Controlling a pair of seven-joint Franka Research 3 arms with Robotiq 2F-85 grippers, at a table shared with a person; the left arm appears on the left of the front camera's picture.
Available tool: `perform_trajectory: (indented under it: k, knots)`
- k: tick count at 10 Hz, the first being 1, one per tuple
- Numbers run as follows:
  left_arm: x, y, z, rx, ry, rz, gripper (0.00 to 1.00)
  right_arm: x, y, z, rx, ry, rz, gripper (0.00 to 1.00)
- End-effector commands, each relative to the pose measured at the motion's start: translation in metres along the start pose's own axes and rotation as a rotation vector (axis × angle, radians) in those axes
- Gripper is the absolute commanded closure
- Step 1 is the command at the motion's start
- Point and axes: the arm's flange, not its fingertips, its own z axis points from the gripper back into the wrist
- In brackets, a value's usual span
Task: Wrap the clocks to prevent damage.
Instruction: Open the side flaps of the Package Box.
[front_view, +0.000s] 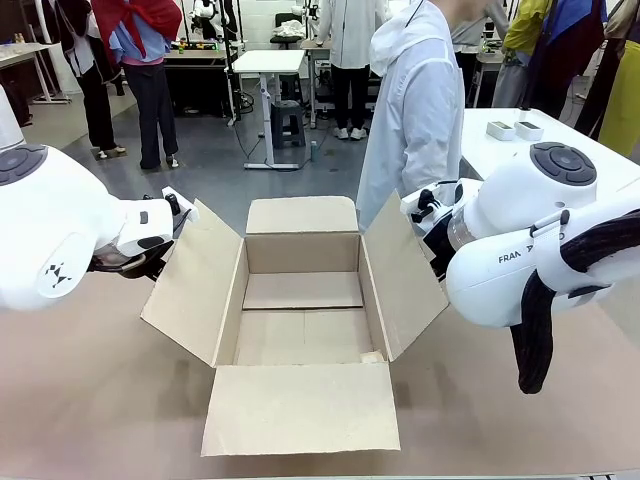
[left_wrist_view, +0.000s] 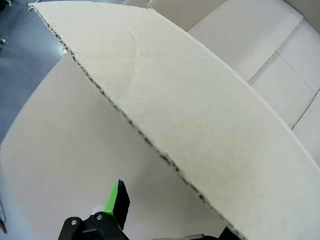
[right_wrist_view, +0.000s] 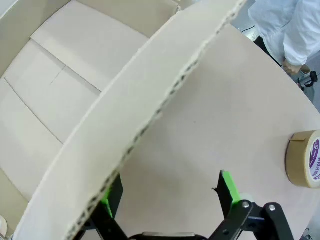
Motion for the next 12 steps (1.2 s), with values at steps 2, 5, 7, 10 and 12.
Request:
perform_trajectory:
  k: [2,5,7,10,12]
  knots:
    - [0.000,0.000,0.000,0.000,-0.001,0.000,0.00,0.000,0.000,0.000,0.000,0.000,0.000,0.00]
    - [-0.003,0.057,0.004,-0.094,0.112,0.005,0.00,0.009,-0.039,0.015,0.030,-0.016,-0.125,0.00]
    - [-0.002,0.096,0.058,-0.023,0.056,0.036,0.00,0.012,-0.077,0.061,0.049,-0.028,-0.175,0.00]
    - [0.038,0.099,0.161,-0.009,-0.027,-0.063,0.00,0.044,-0.070,0.150,0.012,0.037,-0.043,0.00]
    - [0.072,0.081,0.206,-0.058,-0.018,-0.125,0.00,0.076,-0.048,0.200,0.006,0.080,0.027,0.00]
